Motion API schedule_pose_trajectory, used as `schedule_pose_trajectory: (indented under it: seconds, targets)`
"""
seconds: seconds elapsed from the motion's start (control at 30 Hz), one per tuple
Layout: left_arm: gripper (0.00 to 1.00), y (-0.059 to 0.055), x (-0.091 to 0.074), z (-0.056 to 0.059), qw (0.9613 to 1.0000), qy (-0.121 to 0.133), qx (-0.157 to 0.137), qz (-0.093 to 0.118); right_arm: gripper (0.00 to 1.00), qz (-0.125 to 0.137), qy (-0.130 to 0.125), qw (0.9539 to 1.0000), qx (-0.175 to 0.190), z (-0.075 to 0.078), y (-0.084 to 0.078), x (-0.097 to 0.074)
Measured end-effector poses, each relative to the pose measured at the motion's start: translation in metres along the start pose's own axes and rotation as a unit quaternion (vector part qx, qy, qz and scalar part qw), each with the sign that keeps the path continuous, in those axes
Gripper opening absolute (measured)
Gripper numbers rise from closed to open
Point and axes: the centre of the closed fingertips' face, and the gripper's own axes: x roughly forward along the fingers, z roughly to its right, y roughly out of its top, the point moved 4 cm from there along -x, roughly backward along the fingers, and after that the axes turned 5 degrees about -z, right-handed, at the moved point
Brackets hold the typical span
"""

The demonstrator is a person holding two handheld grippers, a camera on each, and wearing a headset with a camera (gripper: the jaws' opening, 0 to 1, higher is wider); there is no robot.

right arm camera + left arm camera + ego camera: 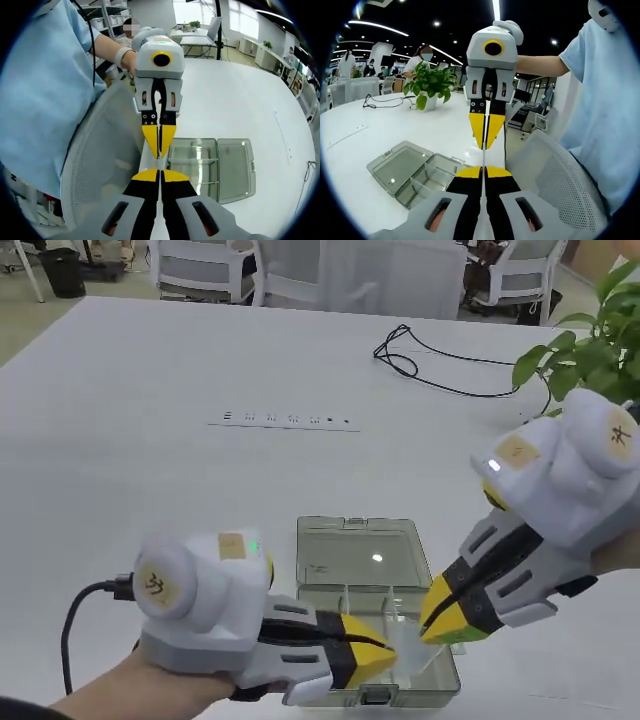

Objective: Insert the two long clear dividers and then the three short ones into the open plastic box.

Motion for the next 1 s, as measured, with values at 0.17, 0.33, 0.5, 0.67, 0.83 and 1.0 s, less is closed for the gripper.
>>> schedule_pose_trajectory:
  seconds: [0.17, 0.33, 0.5, 0.67, 0.83, 1.0]
  targets:
    - [0.00, -0.002, -0.003, -0.001, 0.9999, 0.011, -0.010, 0.002, 0.02, -0.007, 0.000, 1.0000, -0.005, 0.000, 0.006, 0.004]
    - [0.00, -0.003, -0.010, -0.006, 0.9992, 0.027, -0.027, 0.006, 0.02, -0.009, -0.003, 0.9999, -0.005, 0.004, 0.011, 0.005]
    - [0.06, -0.009, -0.016, -0.012, 0.9982, 0.049, -0.034, -0.001, 0.02, -0.011, -0.006, 0.9999, -0.001, 0.009, 0.017, 0.006]
    - [0.21, -0.018, -0.024, -0.019, 0.9961, 0.076, -0.045, -0.006, 0.02, -0.018, -0.025, 0.9995, 0.007, 0.020, 0.020, 0.008]
    - [0.47, -0.027, -0.033, -0.027, 0.9920, 0.112, -0.056, -0.011, 0.02, -0.013, -0.052, 0.9984, 0.014, 0.036, 0.025, 0.012]
    - [0.77, -0.034, -0.040, -0.035, 0.9864, 0.150, -0.066, -0.014, 0.02, -0.003, -0.066, 0.9977, 0.017, 0.049, 0.032, 0.018]
